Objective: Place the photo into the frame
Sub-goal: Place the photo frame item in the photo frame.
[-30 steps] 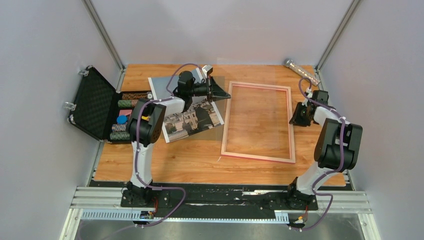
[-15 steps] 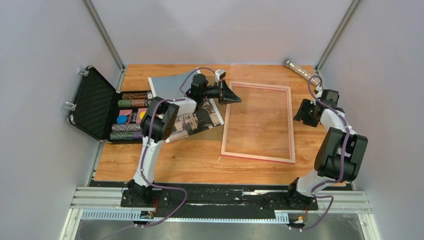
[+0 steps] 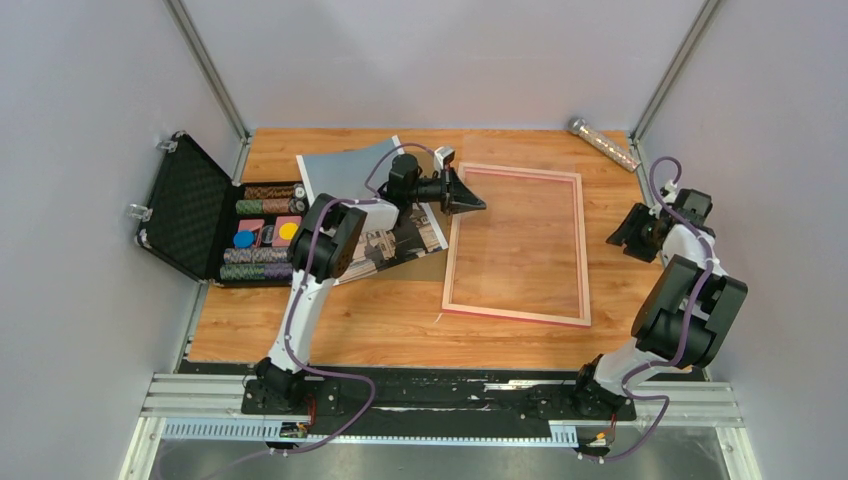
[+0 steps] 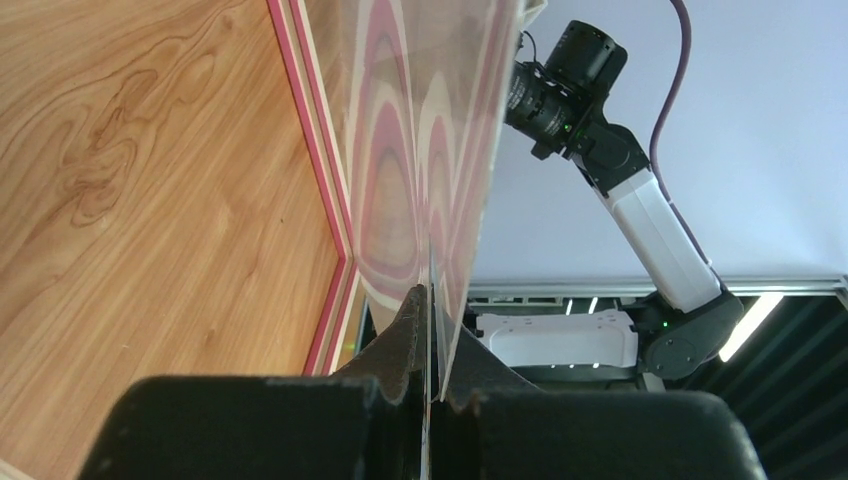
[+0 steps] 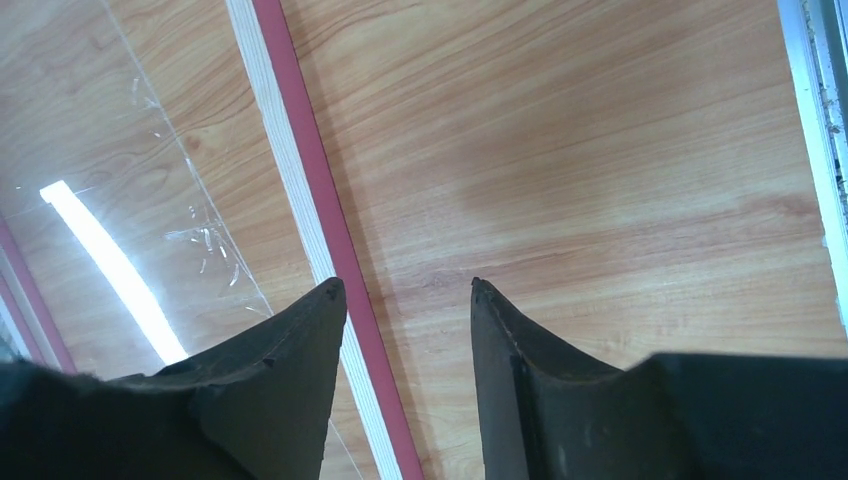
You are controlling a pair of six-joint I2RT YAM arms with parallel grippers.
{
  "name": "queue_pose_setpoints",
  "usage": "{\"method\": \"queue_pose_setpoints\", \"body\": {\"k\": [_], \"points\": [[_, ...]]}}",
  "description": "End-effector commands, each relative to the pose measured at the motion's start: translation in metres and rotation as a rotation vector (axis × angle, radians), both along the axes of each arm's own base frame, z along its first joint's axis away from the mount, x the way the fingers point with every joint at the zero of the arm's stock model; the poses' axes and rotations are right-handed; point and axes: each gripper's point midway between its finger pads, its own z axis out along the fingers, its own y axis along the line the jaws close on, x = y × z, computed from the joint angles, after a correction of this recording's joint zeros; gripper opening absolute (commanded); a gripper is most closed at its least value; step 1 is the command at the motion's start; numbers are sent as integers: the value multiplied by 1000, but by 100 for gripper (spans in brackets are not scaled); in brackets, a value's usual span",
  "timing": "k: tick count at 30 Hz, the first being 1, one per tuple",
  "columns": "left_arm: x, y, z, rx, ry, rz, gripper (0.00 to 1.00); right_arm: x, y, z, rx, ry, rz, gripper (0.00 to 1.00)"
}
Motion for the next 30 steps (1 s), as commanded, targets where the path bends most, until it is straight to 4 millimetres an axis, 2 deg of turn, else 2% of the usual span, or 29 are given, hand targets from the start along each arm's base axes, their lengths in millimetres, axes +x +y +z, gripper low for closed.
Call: {"method": "queue_pose_setpoints", "body": {"k": [1, 30], "points": [[4, -11, 20, -45, -74, -4, 0, 3, -1, 14, 22, -56, -1, 47], [-1, -19, 6, -40, -60, -20, 0, -3, 0, 13, 54, -65, -2, 44]]}}
